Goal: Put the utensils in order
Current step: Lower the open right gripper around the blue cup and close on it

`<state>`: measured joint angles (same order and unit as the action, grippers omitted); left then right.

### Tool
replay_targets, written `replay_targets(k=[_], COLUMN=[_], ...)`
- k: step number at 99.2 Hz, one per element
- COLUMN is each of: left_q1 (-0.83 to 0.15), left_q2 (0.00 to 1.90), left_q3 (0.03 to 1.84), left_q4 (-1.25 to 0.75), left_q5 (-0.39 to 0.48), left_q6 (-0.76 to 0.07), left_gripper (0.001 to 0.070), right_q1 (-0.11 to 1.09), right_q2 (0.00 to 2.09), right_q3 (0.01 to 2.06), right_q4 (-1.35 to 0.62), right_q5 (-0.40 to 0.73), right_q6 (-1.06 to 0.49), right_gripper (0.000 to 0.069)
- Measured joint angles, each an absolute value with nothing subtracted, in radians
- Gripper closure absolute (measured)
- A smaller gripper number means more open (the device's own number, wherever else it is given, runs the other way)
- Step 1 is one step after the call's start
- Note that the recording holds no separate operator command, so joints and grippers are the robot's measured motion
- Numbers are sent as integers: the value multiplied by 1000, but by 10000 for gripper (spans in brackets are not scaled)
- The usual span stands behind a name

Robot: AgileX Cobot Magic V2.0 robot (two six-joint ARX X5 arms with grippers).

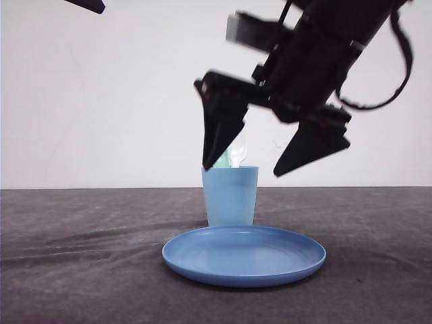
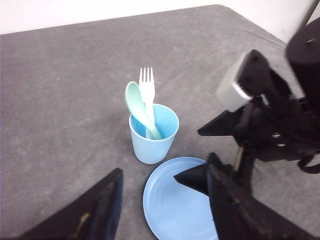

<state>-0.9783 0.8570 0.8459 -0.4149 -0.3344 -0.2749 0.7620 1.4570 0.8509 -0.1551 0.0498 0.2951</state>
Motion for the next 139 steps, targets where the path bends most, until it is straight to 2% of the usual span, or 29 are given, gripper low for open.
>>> replay_targets(k=[48, 139], left_q1=[-978, -978], left_q2=[857, 857], left_q3=[846, 846], left_q4=[-416, -416], left_q5=[-334, -334], left_q6=[-275, -273], left_gripper=[388, 388], right_q1=[756, 710], right_q2=[1599, 1711], right_q3=[851, 851], right_q4=[11, 123], right_q5=[83, 49], right_q6=[348, 376], right_gripper=[12, 12])
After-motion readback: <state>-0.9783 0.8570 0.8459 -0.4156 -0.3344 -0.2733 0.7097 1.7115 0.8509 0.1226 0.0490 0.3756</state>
